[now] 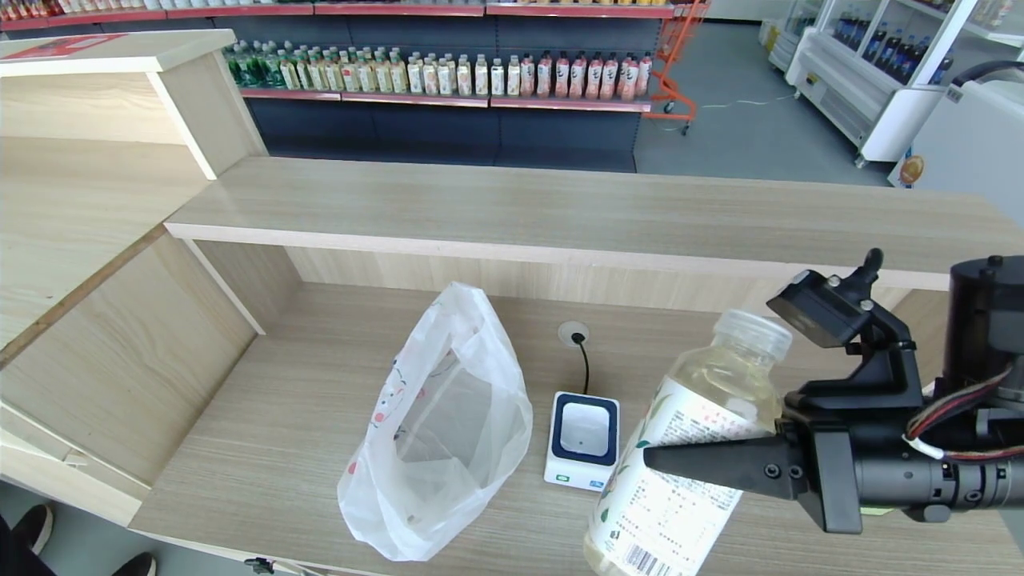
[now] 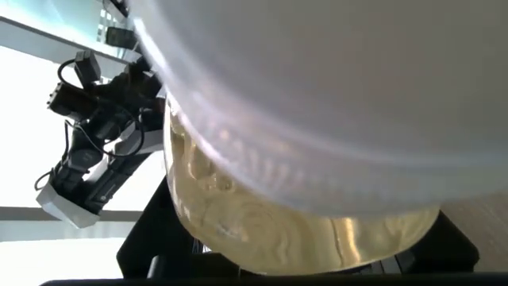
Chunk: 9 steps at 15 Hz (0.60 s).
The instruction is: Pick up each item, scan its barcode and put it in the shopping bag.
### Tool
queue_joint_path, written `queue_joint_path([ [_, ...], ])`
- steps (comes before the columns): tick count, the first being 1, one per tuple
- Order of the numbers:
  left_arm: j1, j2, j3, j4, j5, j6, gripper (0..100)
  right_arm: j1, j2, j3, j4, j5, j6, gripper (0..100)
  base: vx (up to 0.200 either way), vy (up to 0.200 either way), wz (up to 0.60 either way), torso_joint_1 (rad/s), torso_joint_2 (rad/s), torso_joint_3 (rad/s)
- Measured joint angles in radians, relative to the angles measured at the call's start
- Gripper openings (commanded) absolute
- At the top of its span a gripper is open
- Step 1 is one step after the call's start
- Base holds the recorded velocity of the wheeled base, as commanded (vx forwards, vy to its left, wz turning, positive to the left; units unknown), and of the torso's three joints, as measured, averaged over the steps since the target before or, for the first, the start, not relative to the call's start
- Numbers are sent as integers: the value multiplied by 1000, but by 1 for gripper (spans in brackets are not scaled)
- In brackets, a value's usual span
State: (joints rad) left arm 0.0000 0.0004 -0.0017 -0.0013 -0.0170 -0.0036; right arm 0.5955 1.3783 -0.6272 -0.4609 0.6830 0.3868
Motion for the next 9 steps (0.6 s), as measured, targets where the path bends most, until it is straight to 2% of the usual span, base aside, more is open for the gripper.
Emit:
queue_joint_path([
  [9,0,0,0,0,0,-1,100,23,-19,7,1,-7,-3,0,0,0,0,0,0,0],
])
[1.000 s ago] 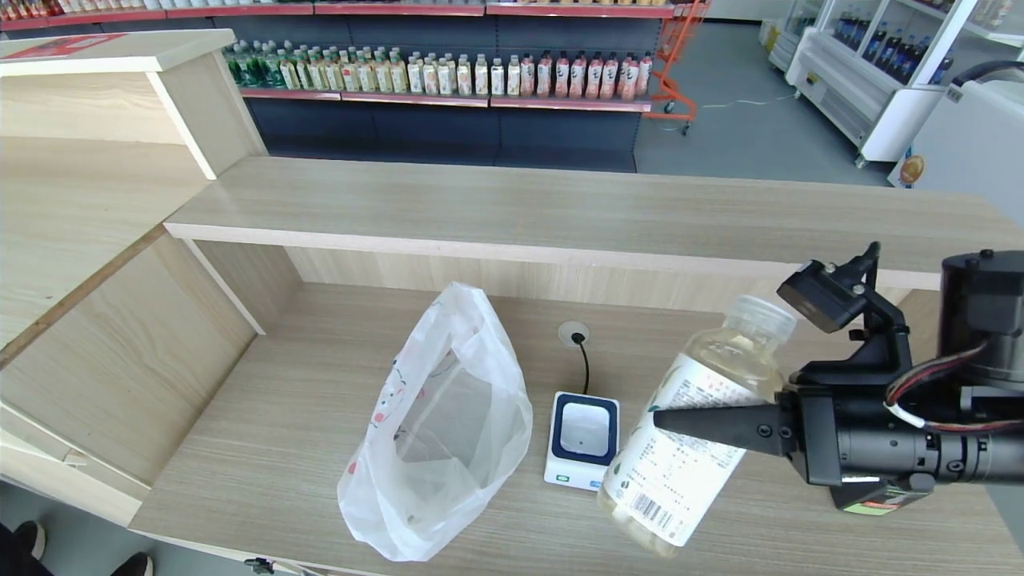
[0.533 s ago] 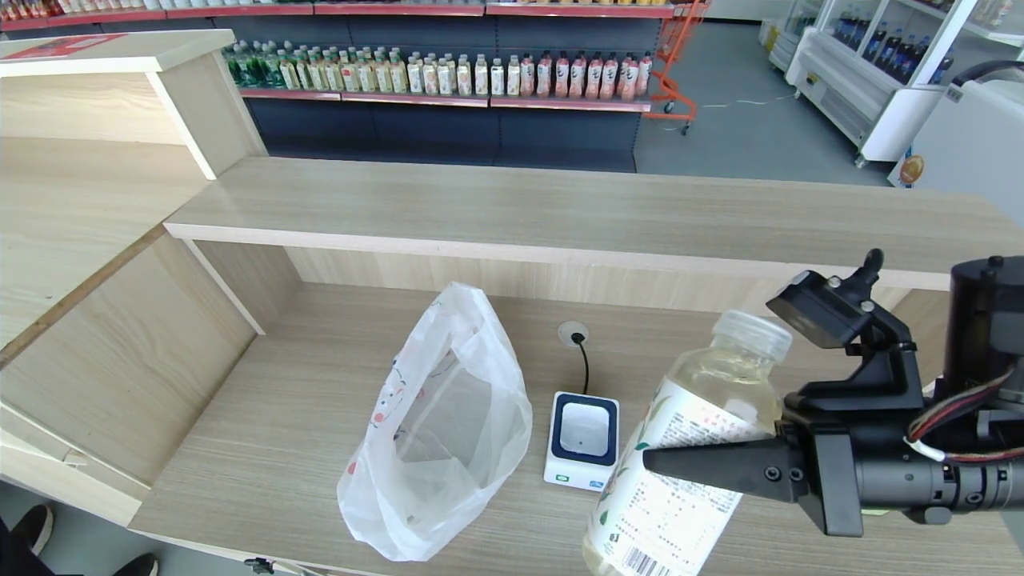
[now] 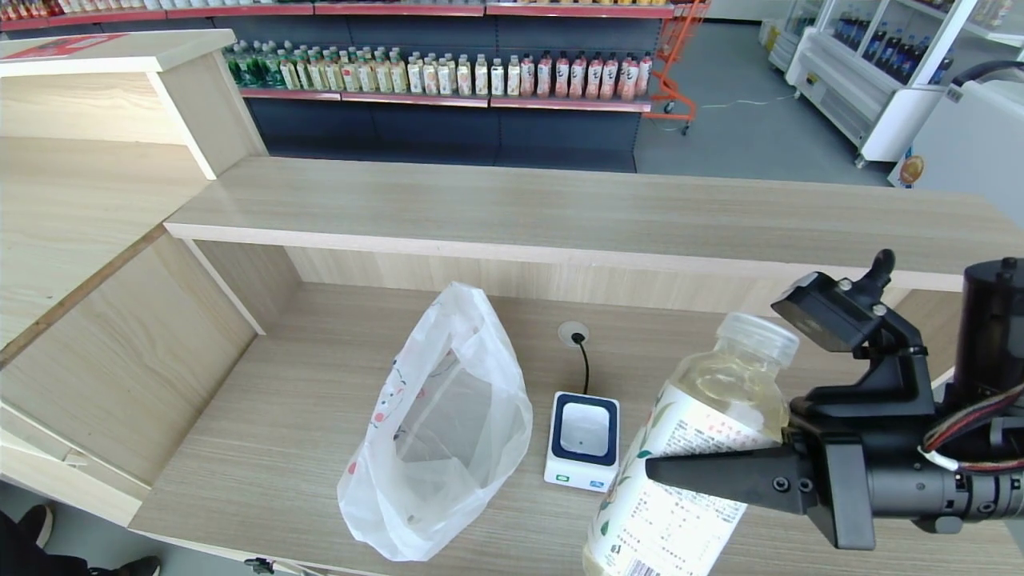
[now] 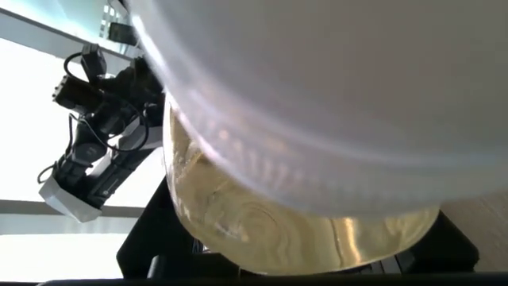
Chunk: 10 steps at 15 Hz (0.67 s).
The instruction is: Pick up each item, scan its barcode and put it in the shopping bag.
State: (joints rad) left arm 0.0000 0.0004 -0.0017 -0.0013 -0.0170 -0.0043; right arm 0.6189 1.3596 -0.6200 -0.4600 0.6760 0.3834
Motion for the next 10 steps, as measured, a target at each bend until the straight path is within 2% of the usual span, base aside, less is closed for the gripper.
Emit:
queue_joint_path([
  [7,0,0,0,0,0,1,100,-9,-15,12,-4,-10,-15,0,0,0,0,0,0,0],
  [9,0,0,0,0,0,1,100,-20,-9,13,-8,-50,-108,0,0,0,0,0,0,0],
  [10,0,0,0,0,0,0,100,-41,4,13,-14,-76,-238,0,0,0,0,0,0,0],
])
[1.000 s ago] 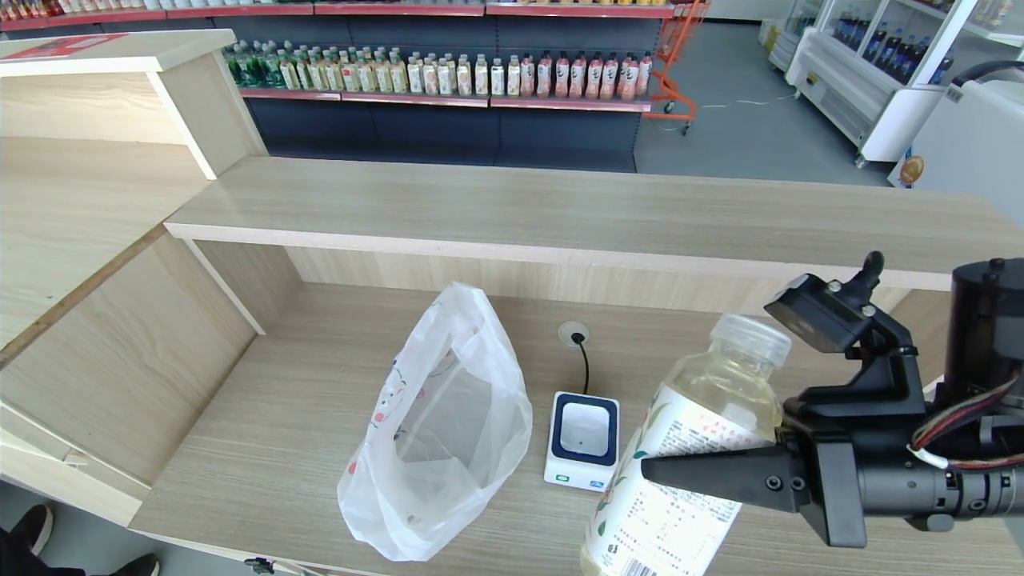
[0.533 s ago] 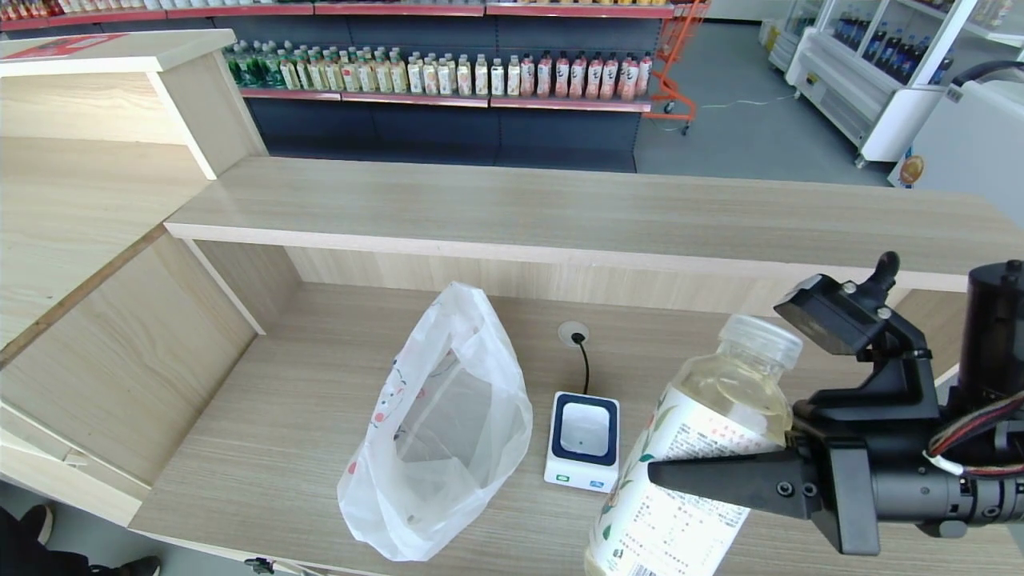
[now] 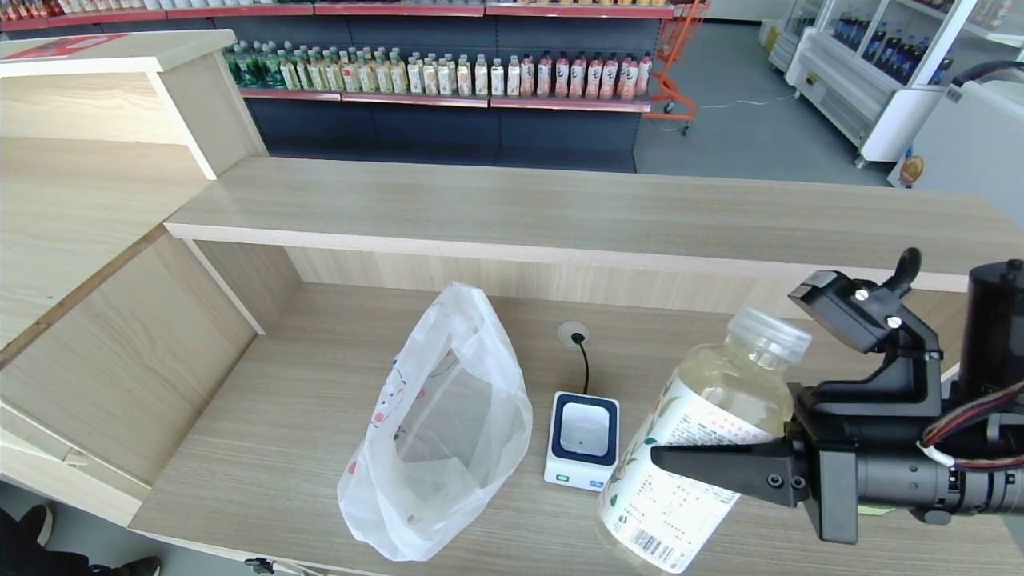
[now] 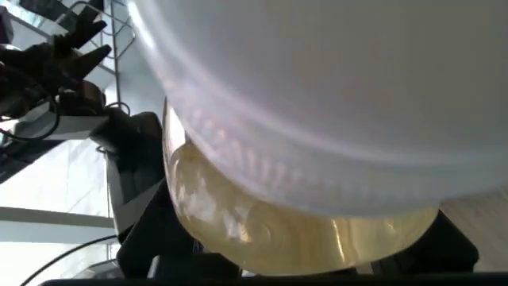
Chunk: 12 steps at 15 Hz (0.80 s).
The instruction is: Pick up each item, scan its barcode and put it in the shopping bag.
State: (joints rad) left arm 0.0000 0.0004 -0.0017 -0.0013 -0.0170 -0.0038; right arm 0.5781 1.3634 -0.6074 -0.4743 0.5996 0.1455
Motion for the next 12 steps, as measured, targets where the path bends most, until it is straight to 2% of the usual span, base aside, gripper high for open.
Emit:
queue_joint_path([
  [2,0,0,0,0,0,0,100,-92,58,5,-81,-20,-286,0,0,0,0,0,0,0],
  [4,0,0,0,0,0,0,100,-169,157,20,-273,-11,-456,0,0,0,0,0,0,0],
  [7,0,0,0,0,0,0,100,-217,333,35,-546,21,-609,0,0,0,0,0,0,0],
  [8,0,0,0,0,0,0,100,-225,388,35,-604,65,-654,0,0,0,0,0,0,0],
  [10,0,0,0,0,0,0,100,-241,488,33,-669,189,-757,0,0,0,0,0,0,0],
  [12,0,0,0,0,0,0,100,-260,570,14,-682,253,-858,0,0,0,0,0,0,0],
])
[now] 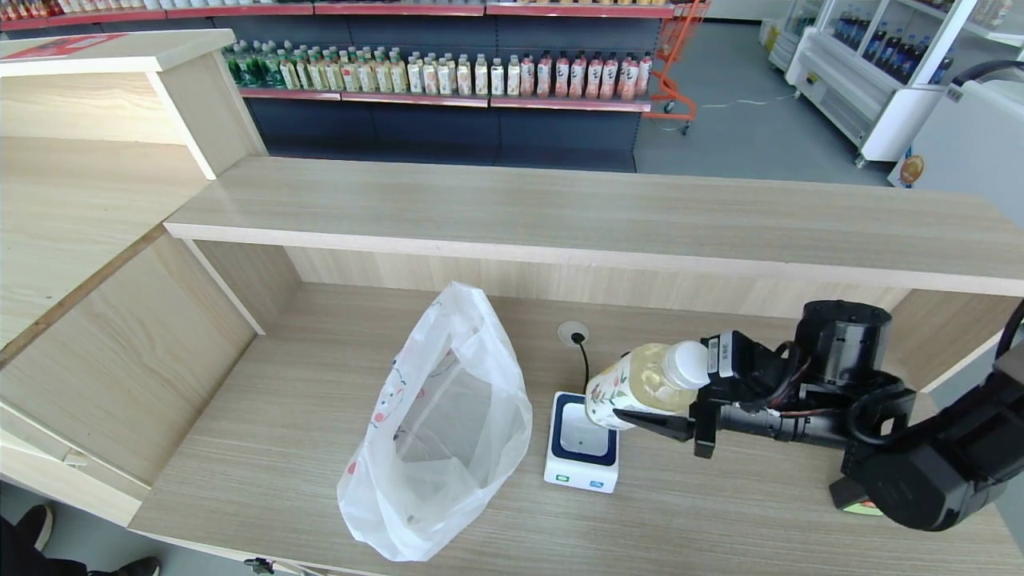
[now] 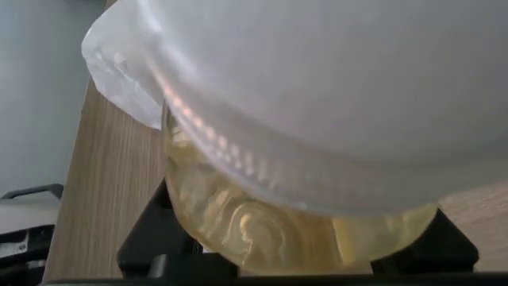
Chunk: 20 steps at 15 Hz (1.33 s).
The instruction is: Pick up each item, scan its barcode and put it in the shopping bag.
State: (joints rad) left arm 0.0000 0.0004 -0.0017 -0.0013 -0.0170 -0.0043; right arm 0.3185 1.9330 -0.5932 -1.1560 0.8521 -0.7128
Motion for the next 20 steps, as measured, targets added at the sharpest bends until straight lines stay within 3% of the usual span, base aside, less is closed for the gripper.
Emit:
queue_joint_path([
  [2,0,0,0,0,0,1,100,-22,59,-38,-41,70,-29,0,0,0,0,0,0,0],
  [7,0,0,0,0,0,0,100,-58,159,-70,-94,88,-54,0,0,0,0,0,0,0],
  [10,0,0,0,0,0,1,100,-56,223,-101,-177,90,-54,0,0,0,0,0,0,0],
  [20,0,0,0,0,0,0,100,-22,363,-205,-244,161,-56,0,0,0,0,0,0,0],
])
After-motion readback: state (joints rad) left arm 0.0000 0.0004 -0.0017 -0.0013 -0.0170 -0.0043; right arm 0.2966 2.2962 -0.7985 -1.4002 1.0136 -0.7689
